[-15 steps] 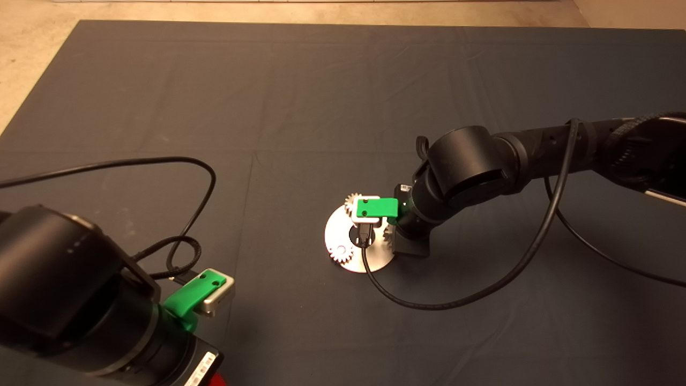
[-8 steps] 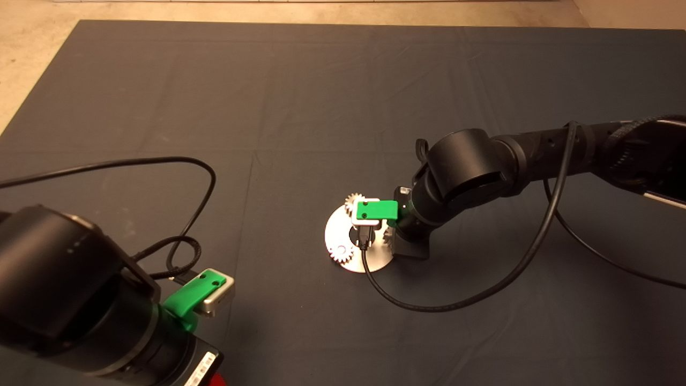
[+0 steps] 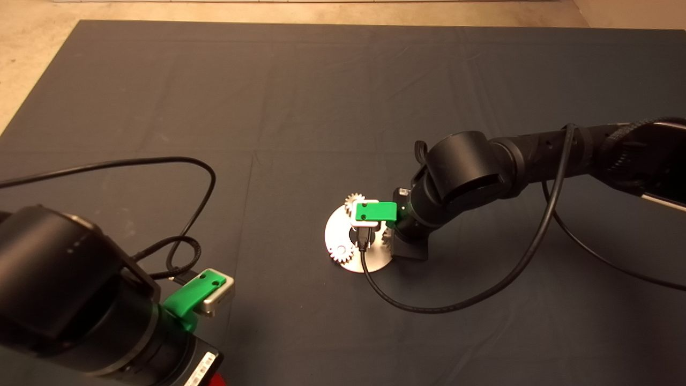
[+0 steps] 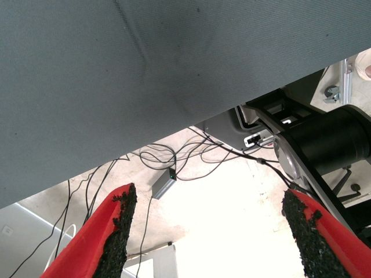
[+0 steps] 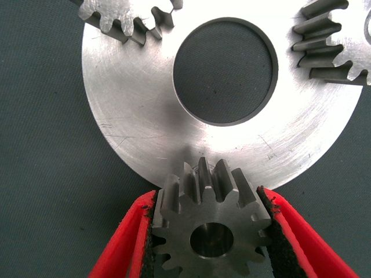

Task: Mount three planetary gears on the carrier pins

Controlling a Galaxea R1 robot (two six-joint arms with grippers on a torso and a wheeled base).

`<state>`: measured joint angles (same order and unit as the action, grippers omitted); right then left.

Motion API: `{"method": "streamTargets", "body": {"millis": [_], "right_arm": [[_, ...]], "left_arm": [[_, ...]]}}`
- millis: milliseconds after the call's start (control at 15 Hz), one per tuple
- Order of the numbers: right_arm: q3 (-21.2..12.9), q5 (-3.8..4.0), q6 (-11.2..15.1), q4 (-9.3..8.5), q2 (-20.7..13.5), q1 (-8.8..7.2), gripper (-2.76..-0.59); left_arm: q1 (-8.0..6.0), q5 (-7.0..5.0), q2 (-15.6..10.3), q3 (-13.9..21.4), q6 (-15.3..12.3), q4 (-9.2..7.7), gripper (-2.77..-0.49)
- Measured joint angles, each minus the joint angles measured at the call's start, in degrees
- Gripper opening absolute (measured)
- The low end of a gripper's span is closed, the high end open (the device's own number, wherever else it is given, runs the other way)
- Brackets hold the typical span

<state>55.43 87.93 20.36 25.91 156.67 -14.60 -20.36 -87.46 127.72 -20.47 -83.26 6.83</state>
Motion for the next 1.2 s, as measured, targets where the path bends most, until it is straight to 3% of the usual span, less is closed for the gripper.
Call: {"method": "streamTargets", "body": {"millis": [267,467,1200], "right_arm": [[0.05,0.15,-0.02,0.22,0.0,0.16,-2.26],[0.13,0.02,-0.13,0.48,0.02,1.18,-2.26],[0.13,-0.06,-0.16,0.72,0.0,1.41,-2.23]], "left_arm": [[0.0,0.0,0.0,0.0,0.01,0.0,-1.5],[0.0,0.0,-0.43,0.11,0.02,0.0,-1.5],[0.0,0.0,-0.62,0.49,0.05,-0.05,-1.5]]}}
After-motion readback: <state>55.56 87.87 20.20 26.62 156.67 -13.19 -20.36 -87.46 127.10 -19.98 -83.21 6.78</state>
